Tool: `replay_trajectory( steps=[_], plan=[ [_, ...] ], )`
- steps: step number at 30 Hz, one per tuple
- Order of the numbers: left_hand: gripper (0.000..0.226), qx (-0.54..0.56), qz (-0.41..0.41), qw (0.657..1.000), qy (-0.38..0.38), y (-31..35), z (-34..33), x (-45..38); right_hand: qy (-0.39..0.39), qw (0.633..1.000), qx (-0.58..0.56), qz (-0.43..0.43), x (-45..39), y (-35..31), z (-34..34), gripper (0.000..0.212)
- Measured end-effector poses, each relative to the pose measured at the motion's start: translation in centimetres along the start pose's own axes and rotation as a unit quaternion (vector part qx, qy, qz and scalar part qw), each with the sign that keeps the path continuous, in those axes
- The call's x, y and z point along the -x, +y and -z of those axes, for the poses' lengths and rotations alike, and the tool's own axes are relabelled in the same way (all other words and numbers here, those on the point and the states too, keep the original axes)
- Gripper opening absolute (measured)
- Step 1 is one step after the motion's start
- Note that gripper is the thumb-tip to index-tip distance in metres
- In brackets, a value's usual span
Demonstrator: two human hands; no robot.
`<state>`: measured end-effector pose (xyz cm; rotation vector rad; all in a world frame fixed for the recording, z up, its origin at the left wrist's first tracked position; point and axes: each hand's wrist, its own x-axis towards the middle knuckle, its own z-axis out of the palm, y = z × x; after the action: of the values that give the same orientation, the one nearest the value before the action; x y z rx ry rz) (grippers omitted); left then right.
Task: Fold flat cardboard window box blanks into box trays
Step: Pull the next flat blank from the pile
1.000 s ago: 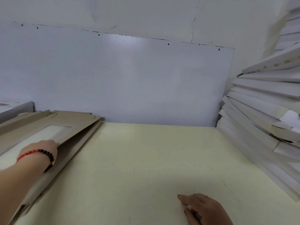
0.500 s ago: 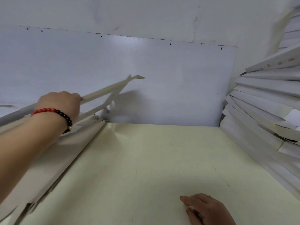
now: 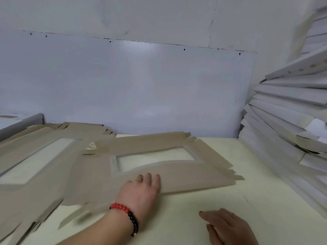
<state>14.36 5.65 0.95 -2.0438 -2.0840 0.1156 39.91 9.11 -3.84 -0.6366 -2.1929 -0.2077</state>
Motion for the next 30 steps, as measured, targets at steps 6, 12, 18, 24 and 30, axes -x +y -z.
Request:
replay_trajectory(
  steps=[6, 12, 18, 24, 30],
  plan=[
    [0.055, 0.009, -0.067, 0.994, -0.088, 1.4, -2.5, 1.0, -0.041, 0.992, 0.093, 0.076, -0.4, -0.3, 0.1, 0.054],
    [0.055, 0.036, -0.144, 0.984, -0.098, 1.4, -3.3, 2.0, -0.148, 0.979, 0.133, 0.035, -1.7, -0.9, -1.4, 0.056],
    [0.052, 0.068, -0.171, 0.982, -0.052, 0.2, -2.6, 3.5, -0.271, 0.958, 0.080, -0.048, -2.0, -0.3, -1.8, 0.070],
    [0.054, 0.025, -0.176, 0.982, -0.068, -1.4, -2.4, 5.3, -0.337, 0.932, 0.111, -0.075, -0.9, 1.1, 0.7, 0.072],
    [0.061, 0.122, -0.085, 0.988, -0.048, -5.8, -4.3, 4.8, -0.347, 0.924, 0.085, -0.135, -0.2, 4.4, 3.5, 0.065]
  ],
)
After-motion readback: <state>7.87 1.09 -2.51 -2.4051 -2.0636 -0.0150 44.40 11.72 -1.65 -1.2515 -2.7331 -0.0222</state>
